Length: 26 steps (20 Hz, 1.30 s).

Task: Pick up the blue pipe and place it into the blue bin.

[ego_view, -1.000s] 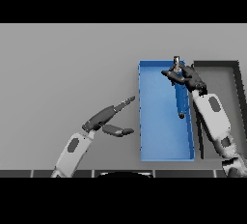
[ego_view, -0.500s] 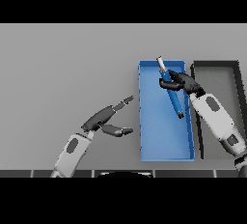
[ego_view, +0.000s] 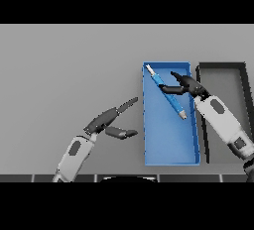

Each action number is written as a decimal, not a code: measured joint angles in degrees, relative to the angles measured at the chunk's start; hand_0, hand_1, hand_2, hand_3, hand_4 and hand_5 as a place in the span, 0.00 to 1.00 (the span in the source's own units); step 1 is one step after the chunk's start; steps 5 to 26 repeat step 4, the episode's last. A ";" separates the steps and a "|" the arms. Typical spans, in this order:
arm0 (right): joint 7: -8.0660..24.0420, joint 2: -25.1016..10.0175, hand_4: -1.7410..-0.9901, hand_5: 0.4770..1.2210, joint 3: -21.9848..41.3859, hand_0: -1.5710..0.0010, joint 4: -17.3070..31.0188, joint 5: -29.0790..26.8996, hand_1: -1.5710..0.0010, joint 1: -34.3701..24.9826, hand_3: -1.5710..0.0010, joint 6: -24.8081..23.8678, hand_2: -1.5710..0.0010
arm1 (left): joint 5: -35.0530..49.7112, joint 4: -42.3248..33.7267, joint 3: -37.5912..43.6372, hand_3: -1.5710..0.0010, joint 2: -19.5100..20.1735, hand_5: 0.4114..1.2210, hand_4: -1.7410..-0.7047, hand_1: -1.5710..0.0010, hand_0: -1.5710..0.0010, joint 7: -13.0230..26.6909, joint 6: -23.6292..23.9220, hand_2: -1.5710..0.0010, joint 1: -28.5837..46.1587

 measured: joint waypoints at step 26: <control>-0.63 0.00 0.96 0.22 0.37 1.00 0.13 0.09 1.00 0.28 1.00 0.98 1.00 | -0.63 -1.21 -0.67 1.00 0.55 0.02 0.83 1.00 1.00 -1.39 0.27 1.00 2.15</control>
